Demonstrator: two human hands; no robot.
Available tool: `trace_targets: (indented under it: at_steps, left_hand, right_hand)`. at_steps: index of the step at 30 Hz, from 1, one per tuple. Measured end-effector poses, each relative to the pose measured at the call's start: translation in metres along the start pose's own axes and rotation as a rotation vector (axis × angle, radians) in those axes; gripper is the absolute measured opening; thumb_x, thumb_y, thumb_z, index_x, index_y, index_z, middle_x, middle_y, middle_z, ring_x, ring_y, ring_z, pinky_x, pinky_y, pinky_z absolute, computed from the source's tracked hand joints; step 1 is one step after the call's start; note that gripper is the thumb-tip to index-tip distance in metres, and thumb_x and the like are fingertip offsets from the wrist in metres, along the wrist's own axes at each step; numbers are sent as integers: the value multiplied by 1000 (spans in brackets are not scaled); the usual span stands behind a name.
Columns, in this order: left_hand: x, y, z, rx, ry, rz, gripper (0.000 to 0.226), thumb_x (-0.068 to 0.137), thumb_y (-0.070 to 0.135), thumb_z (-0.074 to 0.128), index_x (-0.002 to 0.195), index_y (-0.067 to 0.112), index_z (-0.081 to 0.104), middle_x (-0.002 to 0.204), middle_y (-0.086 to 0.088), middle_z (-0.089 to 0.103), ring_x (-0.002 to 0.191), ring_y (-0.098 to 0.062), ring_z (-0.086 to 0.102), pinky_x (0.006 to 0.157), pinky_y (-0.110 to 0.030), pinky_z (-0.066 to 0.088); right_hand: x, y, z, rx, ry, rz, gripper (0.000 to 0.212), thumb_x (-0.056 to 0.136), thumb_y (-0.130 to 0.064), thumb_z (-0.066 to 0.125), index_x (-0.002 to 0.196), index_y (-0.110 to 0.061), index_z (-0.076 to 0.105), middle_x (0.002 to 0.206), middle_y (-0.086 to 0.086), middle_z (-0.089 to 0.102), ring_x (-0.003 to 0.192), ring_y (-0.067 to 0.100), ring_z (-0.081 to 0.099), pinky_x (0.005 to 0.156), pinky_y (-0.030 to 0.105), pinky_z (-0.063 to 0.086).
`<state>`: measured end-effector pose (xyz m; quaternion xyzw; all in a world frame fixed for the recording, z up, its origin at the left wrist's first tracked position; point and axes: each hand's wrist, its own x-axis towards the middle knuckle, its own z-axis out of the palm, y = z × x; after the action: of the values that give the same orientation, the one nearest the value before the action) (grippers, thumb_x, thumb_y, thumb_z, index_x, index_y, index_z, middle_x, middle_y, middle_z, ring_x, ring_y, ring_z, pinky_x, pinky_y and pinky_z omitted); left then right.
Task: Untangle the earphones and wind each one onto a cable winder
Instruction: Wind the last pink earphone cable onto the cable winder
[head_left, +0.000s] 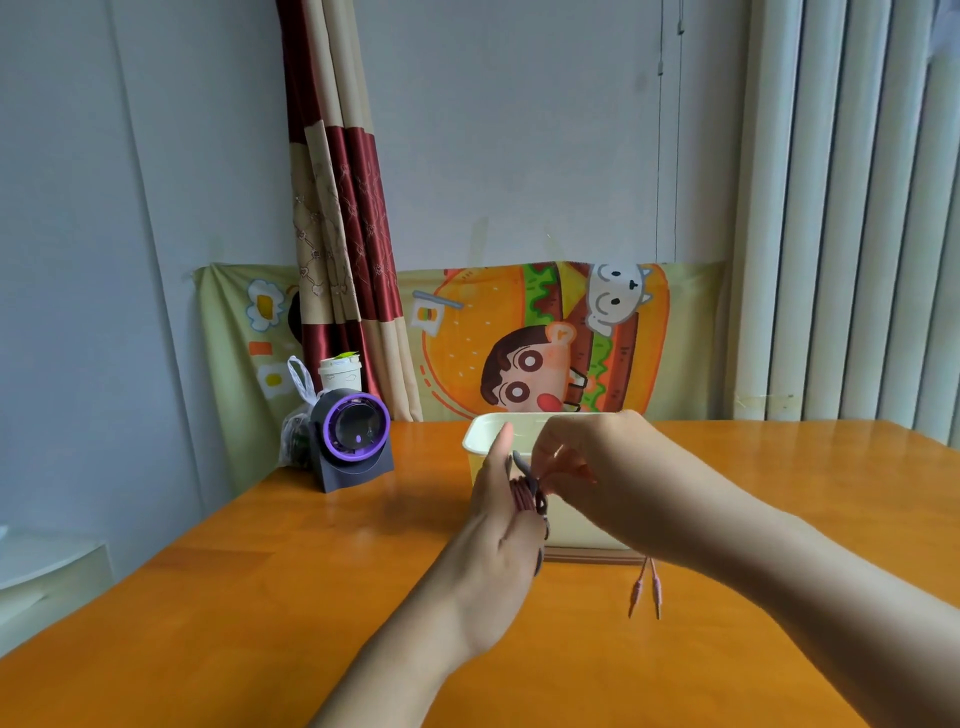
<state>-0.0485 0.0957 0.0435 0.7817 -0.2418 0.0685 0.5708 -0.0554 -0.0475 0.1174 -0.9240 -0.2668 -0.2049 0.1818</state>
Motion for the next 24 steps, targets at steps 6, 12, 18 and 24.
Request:
trace_targets:
  at_steps: [6, 12, 18, 24]
  left_hand:
    - [7, 9, 2, -92, 59, -40, 75, 83, 41, 35, 149, 46, -3, 76, -2, 52, 65, -16, 43, 63, -33, 39]
    - [1, 14, -2, -263, 55, -84, 57, 105, 22, 31, 146, 40, -3, 61, -5, 53, 57, -14, 49, 55, -18, 41]
    - [5, 6, -3, -573, 108, -210, 35, 99, 10, 30, 120, 36, 42, 65, -4, 59, 60, -14, 52, 63, -33, 35]
    - [6, 11, 1, -936, 191, -231, 40, 92, 4, 29, 74, 18, 61, 64, -2, 46, 53, -11, 42, 59, -28, 28]
  right_hand:
    - [-10, -1, 25, -387, 150, -249, 24, 81, -12, 72, 96, -20, 56, 74, -2, 62, 62, 18, 51, 56, 23, 38]
    - [-16, 9, 35, -386, 323, -450, 30, 64, -10, 86, 78, -17, 61, 57, -8, 56, 51, 14, 45, 54, 23, 38]
    - [-20, 21, 49, -320, 318, -510, 8, 83, -13, 71, 87, -17, 65, 64, -8, 58, 58, 14, 45, 62, 22, 37]
    - [-26, 32, 60, -183, 377, -567, 18, 97, -19, 51, 105, -13, 65, 80, -6, 68, 63, 14, 54, 64, 26, 45]
